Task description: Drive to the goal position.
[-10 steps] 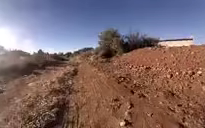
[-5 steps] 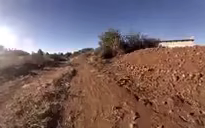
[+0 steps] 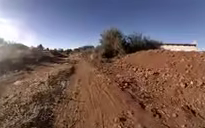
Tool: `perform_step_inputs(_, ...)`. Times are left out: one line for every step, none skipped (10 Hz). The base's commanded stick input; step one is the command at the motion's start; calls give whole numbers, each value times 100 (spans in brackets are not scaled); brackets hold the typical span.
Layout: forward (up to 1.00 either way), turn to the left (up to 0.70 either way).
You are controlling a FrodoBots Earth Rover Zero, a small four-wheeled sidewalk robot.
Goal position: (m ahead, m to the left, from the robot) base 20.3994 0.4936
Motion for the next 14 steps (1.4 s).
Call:
perform_step_inputs(50,0)
perform_step_inputs(50,0)
perform_step_inputs(50,0)
perform_step_inputs(50,0)
perform_step_inputs(50,0)
perform_step_inputs(50,0)
perform_step_inputs(50,0)
perform_step_inputs(50,0)
perform_step_inputs(50,0)
perform_step_inputs(50,0)
perform_step_inputs(50,0)
perform_step_inputs(50,0)
perform_step_inputs(50,0)
perform_step_inputs(50,0)
